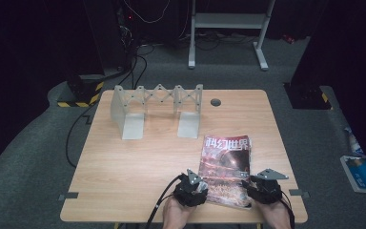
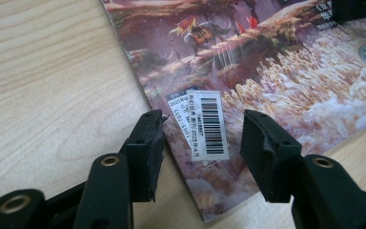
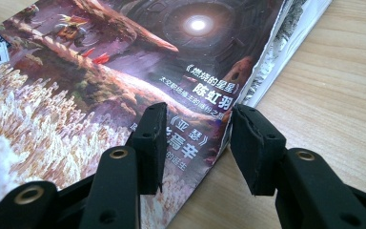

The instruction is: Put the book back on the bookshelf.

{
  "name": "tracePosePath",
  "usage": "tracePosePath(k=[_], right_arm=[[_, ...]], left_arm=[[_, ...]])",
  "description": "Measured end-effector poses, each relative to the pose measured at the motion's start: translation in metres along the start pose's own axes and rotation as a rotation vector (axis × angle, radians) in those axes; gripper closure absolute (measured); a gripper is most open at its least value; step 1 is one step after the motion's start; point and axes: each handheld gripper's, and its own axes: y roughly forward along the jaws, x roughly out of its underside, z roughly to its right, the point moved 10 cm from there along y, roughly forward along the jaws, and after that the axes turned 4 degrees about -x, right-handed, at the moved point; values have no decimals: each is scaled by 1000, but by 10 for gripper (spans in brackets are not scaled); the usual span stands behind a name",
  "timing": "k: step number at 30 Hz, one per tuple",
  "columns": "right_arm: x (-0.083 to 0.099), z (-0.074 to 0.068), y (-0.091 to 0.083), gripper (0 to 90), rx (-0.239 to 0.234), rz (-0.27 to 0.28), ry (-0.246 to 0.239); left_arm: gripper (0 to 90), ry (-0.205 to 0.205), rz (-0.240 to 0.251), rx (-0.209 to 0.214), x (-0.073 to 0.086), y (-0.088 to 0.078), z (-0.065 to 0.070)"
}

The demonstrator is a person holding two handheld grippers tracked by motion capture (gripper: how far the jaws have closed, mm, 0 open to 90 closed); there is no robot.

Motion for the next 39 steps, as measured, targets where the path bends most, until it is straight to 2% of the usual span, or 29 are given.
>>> tracePosePath(k=[5,7,9,17,20,21,24,27,28,34,39], right_arm=[[3,-5,-2,570,-15,-1,-10],[3,-5,-2,570,-17,0,-18],[4,-8,-3,572,-27,8,-24],[5,-13,-3,575,-24,13,-31],[5,-14,-3,575,-30,11,-32],[4,-14,-2,575,-30,10,-42],[4,-17,-1,574,-31,16,-32],[3,-17,0,574,-40,15,-33],[2,-19,0,574,-37,9,-36],[0,-22,2,575,-42,0,-58],[-3,-33,7,575,-55,-1,-64]], left_arm=[[499,5,-18,0,6,-5,3],[499,15,-15,-6,8,-7,3],[499,7,-7,0,12,-10,5],[499,-1,-16,-10,15,-13,6],[499,11,-20,-21,17,-15,5],[498,8,-19,-21,17,-15,5],[498,-10,-4,-19,20,-17,5],[495,-17,-16,-17,20,-18,4],[484,-18,-3,-39,21,-18,4],[482,-25,10,-31,25,-21,1],[482,-47,42,-34,32,-27,-6]])
